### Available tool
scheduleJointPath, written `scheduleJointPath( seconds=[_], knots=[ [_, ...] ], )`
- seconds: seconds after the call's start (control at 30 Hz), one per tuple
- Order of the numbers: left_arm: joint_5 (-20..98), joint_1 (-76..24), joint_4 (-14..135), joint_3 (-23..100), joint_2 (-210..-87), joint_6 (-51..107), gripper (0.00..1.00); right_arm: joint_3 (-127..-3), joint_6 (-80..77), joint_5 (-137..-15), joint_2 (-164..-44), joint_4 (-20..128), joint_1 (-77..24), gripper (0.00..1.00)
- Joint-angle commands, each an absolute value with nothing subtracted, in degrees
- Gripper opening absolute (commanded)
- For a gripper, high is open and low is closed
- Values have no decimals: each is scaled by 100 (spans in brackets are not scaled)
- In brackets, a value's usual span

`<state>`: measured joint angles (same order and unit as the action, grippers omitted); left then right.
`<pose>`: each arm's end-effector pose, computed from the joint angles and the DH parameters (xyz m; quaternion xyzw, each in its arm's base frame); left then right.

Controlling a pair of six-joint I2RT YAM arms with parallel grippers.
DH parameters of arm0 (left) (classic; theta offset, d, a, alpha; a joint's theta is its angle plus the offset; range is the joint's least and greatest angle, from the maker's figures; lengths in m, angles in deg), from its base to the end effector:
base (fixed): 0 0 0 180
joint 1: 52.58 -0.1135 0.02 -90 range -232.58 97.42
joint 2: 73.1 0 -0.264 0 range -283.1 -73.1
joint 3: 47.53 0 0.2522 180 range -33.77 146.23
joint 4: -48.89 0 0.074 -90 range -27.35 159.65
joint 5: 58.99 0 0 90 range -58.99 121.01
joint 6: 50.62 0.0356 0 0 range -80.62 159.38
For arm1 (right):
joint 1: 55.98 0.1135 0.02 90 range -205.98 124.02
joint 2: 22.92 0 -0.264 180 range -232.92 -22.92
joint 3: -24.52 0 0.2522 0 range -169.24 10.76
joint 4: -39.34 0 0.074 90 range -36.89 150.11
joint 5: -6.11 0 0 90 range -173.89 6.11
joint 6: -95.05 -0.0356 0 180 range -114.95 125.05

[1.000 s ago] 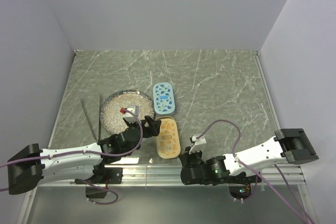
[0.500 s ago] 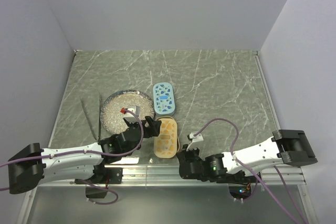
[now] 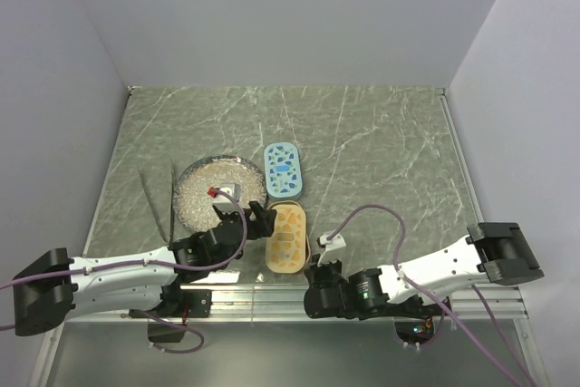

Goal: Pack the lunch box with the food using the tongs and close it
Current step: Put the lid back on the lunch box

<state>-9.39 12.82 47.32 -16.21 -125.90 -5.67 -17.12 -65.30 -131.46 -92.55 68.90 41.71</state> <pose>0.1001 -0.1633 0.1970 -0.0594 0.7913 -0.2814 0.5396 -0.0012 0.2051 0.1599 -0.0981 0.8804 0.2139 0.4118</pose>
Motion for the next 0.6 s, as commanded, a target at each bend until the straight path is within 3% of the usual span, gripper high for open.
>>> scheduleJointPath(
  seconds=[0.0, 0.1, 0.23, 0.37, 0.57],
  knots=[
    [-951, 1342, 4684, -1707, -12689, -903, 80, -2027, -6948, -13627, -9122, 7771, 4272, 0],
    [-1065, 1500, 4727, -1891, -12733, -1132, 72, -1886, -6966, -13872, -8691, 7938, 4255, 0],
    [-1468, 1851, 5025, -1839, -12637, -1361, 49, -1860, -7071, -14171, -8199, 8342, 4106, 0],
    [-1952, 2150, 5456, -1725, -12601, -1694, 0, -1649, -6293, -14155, -7663, 7800, 3737, 0],
    [-2348, 2678, 6430, -1540, -12759, -2475, 0, -1078, -4912, -13295, -7196, 6182, 2551, 0]
  ],
)
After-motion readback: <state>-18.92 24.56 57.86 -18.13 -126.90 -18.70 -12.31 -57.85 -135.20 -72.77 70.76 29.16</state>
